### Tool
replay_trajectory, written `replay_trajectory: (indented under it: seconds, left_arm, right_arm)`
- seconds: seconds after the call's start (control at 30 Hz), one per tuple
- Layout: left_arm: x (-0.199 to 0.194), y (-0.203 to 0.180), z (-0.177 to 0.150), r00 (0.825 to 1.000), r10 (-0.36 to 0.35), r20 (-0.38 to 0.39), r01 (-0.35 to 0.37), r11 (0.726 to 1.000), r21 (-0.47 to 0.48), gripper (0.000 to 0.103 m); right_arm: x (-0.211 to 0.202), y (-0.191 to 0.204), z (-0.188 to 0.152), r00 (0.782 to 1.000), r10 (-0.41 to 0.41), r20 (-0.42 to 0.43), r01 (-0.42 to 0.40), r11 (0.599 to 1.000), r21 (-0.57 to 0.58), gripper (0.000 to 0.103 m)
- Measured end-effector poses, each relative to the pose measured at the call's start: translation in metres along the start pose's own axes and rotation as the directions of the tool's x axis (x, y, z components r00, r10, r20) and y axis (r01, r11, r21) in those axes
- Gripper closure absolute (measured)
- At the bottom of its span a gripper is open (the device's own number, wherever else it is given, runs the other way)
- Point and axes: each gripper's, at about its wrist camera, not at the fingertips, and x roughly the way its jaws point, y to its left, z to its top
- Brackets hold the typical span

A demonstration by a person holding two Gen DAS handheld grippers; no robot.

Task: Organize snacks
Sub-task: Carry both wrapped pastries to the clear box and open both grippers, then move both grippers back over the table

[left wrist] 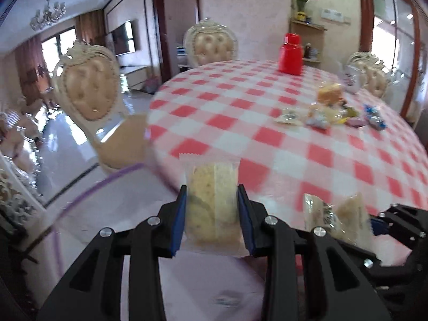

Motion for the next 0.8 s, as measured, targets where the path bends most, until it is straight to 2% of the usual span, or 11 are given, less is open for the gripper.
replay_trajectory:
  seconds: [0.17,0.27,0.33,0.37,0.4,0.43,0.5,0.57,0.7,0.8]
  left_arm:
    - [0.006,0.036,-0.012,0.995,0.093,-0.042,-0.092,0.996,0.02,0.067]
    - [0.014,0.063,-0.023,0.985,0.142,-0.099,-0.142,0.99,0.011,0.067]
    - [0.021,0.075,-0.027,0.978,0.17,-0.124,-0.172,0.985,-0.009,0.064]
    - [0.023,0.078,-0.028,0.973,0.186,-0.133,-0.19,0.982,-0.014,0.05]
    - [0.025,0.081,-0.029,0.966,0.215,-0.141,-0.22,0.975,-0.019,0.038]
    - [0.024,0.082,-0.029,0.965,0.229,-0.13,-0.235,0.972,-0.03,0.017]
    - [0.02,0.078,-0.03,0.968,0.231,-0.099,-0.234,0.972,-0.029,0.015]
    - [0.02,0.065,-0.029,0.97,0.227,-0.093,-0.226,0.974,0.014,0.015]
    - [0.025,0.04,-0.031,0.976,0.2,-0.084,-0.195,0.979,0.062,0.014]
    - [0.027,0.024,-0.029,0.984,0.152,-0.091,-0.146,0.987,0.066,0.013]
  right_arm:
    - [0.018,0.048,0.012,0.996,0.079,-0.037,-0.082,0.99,-0.113,0.066]
    - [0.028,0.076,0.015,0.991,0.121,-0.055,-0.129,0.976,-0.177,0.065]
    - [0.034,0.088,0.015,0.98,0.188,-0.071,-0.198,0.962,-0.188,0.058]
    - [0.036,0.093,0.015,0.974,0.212,-0.074,-0.222,0.956,-0.189,0.052]
    - [0.036,0.096,0.014,0.972,0.226,-0.067,-0.235,0.953,-0.191,0.04]
    - [0.034,0.097,0.013,0.973,0.225,-0.053,-0.231,0.954,-0.194,0.036]
    - [0.031,0.093,0.012,0.978,0.205,-0.032,-0.208,0.958,-0.197,0.036]
    - [0.028,0.083,0.012,0.983,0.184,-0.016,-0.184,0.966,-0.18,0.036]
    - [0.017,0.035,0.012,0.989,0.147,0.013,-0.146,0.988,-0.042,0.036]
    - [0.005,-0.008,0.009,0.995,0.088,0.043,-0.091,0.994,0.062,0.034]
